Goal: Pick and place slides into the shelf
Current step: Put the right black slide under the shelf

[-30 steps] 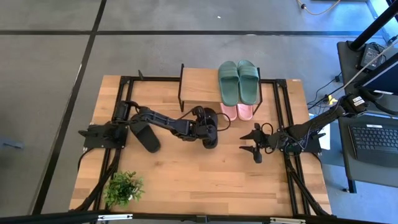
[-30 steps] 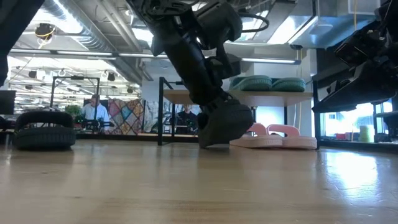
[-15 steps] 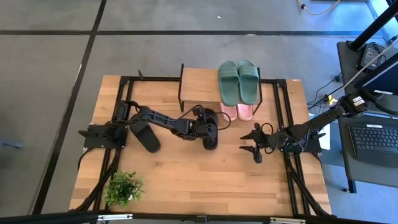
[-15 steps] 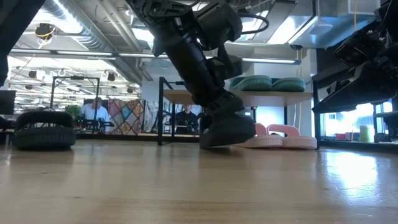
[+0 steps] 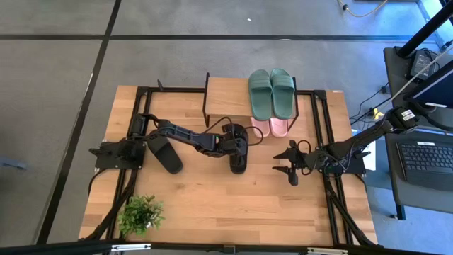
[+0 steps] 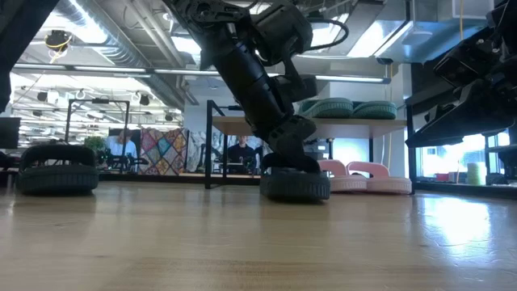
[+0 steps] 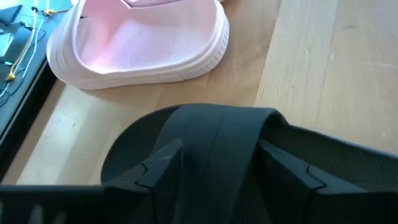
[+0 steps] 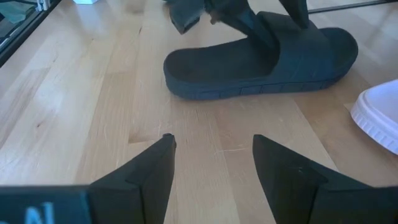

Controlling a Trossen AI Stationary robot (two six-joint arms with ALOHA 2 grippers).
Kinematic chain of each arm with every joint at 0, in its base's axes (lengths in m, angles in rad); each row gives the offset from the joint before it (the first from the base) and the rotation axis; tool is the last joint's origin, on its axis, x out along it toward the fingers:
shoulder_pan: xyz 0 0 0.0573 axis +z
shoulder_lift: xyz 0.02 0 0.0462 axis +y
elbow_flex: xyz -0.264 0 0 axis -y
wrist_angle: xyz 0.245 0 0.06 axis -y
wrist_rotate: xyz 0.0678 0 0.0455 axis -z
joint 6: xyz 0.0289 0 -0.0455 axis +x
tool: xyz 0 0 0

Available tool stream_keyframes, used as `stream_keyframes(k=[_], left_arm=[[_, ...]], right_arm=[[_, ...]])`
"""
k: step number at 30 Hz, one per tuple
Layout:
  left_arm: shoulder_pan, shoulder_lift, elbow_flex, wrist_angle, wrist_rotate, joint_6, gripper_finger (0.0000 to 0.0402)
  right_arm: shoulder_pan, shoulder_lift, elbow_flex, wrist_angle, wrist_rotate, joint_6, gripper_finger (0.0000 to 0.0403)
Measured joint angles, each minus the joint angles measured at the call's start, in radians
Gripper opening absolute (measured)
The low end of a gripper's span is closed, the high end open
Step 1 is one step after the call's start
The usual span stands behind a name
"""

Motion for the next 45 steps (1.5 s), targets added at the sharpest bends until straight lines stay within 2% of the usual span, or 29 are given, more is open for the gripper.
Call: stream_keyframes(k=[7, 13, 17, 20, 23, 29, 33, 38, 41, 45], left_arm=[[-0.044, -0.079, -0.001, -0.068, 0.004, 0.111, 0.0189], [-0.104, -0.244, -0.009, -0.215, 0.005, 0.099, 0.0189], [-0.135, -0.384, -0.072, -0.202, 0.083, 0.132, 0.0189], [-0.136, -0.519, -0.176, -0.124, 0.186, 0.141, 0.0189], [-0.135, -0.681, -0.347, 0.029, 0.268, 0.149, 0.0189], [-0.135, -0.979, -0.738, 0.381, 0.265, 0.12, 0.0189], [-0.136, -1.117, -0.929, 0.538, 0.268, 0.066, 0.0189], [-0.135, -1.216, -1.068, 0.587, 0.266, 0.022, 0.0189], [-0.135, -1.24, -1.11, 0.591, 0.257, 0.018, 0.0189], [-0.135, -1.247, -1.127, 0.589, 0.257, 0.018, 0.0189]], right_arm=[[0.0, 0.0, 0.0, -0.003, 0.0, 0.027, 0.0215], [0.0, 0.0, 0.0, 0.003, 0.0, 0.052, 0.0215], [0.0, 0.0, 0.0, 0.025, 0.0, 0.053, 0.0215], [0.0, 0.0, -0.001, 0.05, 0.0, 0.052, 0.0215], [0.0, 0.0, -0.001, 0.099, 0.0, 0.045, 0.0215], [-0.002, 0.001, 0.05, 0.16, 0.0, -0.074, 0.0215], [-0.032, 0.02, 0.137, 0.14, 0.001, -0.105, 0.0215], [-0.06, 0.158, 0.311, 0.011, 0.001, -0.139, 0.0215], [-0.065, 0.293, 0.447, -0.082, -0.006, -0.14, 0.0215], [-0.065, 0.484, 0.652, -0.241, -0.066, -0.133, 0.0215]])
